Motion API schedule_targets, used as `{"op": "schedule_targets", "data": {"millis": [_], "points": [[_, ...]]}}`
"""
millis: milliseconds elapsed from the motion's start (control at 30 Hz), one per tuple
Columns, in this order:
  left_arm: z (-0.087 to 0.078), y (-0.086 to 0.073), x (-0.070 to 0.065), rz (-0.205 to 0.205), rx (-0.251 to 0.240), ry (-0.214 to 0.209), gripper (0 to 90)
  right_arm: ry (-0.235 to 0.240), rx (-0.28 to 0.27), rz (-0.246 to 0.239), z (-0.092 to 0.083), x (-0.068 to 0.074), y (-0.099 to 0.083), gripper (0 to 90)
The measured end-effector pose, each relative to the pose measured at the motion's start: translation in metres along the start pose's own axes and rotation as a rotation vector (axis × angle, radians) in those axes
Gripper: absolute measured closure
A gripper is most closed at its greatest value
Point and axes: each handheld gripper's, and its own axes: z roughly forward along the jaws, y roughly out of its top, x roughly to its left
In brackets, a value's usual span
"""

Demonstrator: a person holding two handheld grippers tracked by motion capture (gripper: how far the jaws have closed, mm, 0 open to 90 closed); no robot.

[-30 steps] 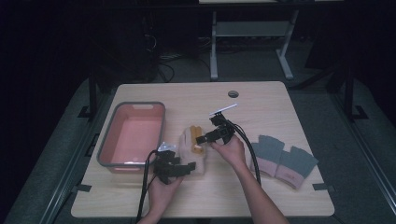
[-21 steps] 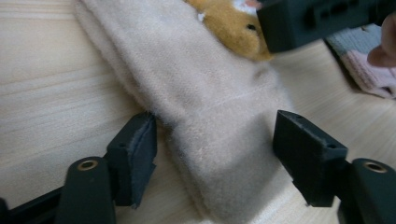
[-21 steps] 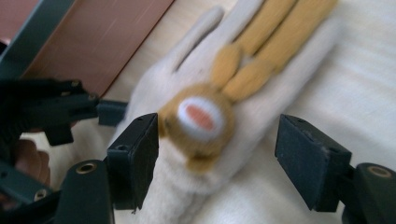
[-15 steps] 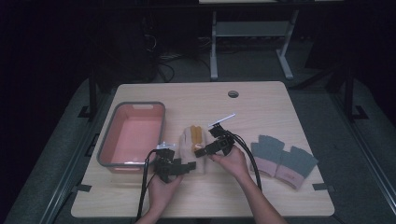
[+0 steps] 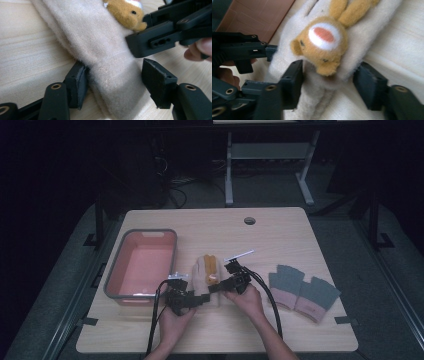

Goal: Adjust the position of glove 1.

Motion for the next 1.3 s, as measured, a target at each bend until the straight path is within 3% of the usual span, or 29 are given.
{"op": "schedule_targets", "data": {"millis": [33, 267, 500, 700, 1000, 1300], "points": [[0.0, 0.0, 0.0, -0.001, -0.002, -0.002, 41.8, 0.016, -0.012, 0.031, 0.0, 0.0, -0.003, 49.2], [0.002, 0.0, 0.002, -0.015, -0.001, -0.024, 50.2, 0.02, -0.049, 0.053, 0.004, 0.001, -0.008, 56.8], [0.004, 0.002, 0.004, -0.025, 0.004, -0.036, 59.9, 0.087, -0.067, 0.115, 0.008, -0.006, -0.011, 68.8], [0.004, 0.003, 0.005, -0.024, -0.009, -0.055, 66.7, 0.11, -0.073, 0.099, 0.004, -0.007, -0.01, 77.8], [0.003, 0.007, 0.002, -0.02, -0.011, -0.077, 67.7, 0.103, -0.093, 0.08, -0.003, -0.006, -0.01, 78.8], [-0.004, 0.019, -0.009, 0.018, -0.028, -0.099, 67.4, 0.108, -0.132, 0.069, -0.022, -0.002, -0.009, 78.9]]}}
